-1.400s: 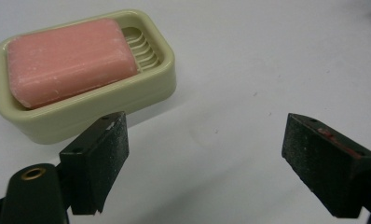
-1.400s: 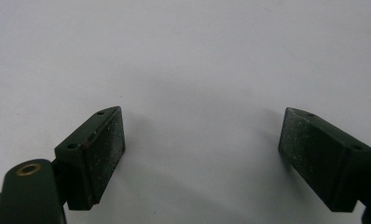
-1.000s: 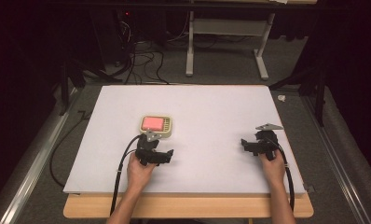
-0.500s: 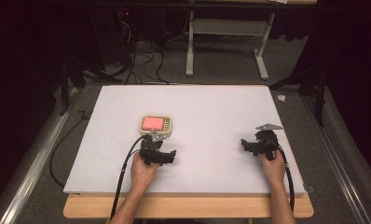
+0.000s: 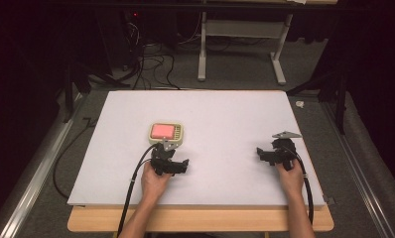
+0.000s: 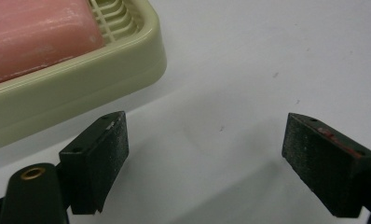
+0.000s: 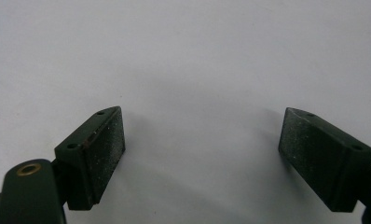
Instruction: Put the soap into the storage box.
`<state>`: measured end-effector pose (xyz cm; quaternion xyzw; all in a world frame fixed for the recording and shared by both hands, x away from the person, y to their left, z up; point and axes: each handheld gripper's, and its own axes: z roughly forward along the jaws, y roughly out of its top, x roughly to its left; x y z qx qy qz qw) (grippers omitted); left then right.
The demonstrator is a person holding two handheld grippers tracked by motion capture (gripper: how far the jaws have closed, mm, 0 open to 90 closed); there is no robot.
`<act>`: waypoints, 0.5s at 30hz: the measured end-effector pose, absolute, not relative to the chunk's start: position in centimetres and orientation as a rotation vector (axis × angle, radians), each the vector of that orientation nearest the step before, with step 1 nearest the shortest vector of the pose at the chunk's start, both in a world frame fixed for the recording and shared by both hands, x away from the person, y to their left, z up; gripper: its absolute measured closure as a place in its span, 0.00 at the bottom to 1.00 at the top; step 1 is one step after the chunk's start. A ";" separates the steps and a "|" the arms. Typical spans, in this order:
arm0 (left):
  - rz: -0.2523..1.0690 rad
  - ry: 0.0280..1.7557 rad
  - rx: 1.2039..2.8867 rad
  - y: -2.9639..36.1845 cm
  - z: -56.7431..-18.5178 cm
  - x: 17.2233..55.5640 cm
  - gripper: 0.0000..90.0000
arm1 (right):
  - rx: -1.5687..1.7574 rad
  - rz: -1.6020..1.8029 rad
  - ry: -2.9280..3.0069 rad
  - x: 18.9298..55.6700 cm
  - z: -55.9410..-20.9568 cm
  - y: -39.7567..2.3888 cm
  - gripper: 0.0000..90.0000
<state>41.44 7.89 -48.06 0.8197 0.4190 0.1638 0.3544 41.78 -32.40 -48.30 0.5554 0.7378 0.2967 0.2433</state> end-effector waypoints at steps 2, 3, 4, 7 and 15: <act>0.420 1.089 2.118 7.8 -48.3 41.5 0.17 | 1.517 0.811 2.016 41.8 -48.3 -32.4 0.17; 0.420 1.089 2.118 7.8 -48.3 41.5 0.17 | 1.517 0.811 2.016 41.8 -48.3 -32.4 0.17; 0.440 1.080 2.120 7.7 -48.6 41.4 0.17 | 1.517 0.810 2.016 41.8 -48.3 -32.4 0.17; 0.443 1.080 2.110 7.8 -48.7 41.3 0.17 | 1.519 0.810 2.015 41.8 -48.3 -32.4 0.17; 0.453 1.080 2.106 7.8 -48.7 41.2 0.17 | 1.517 0.811 2.016 41.8 -48.3 -32.4 0.17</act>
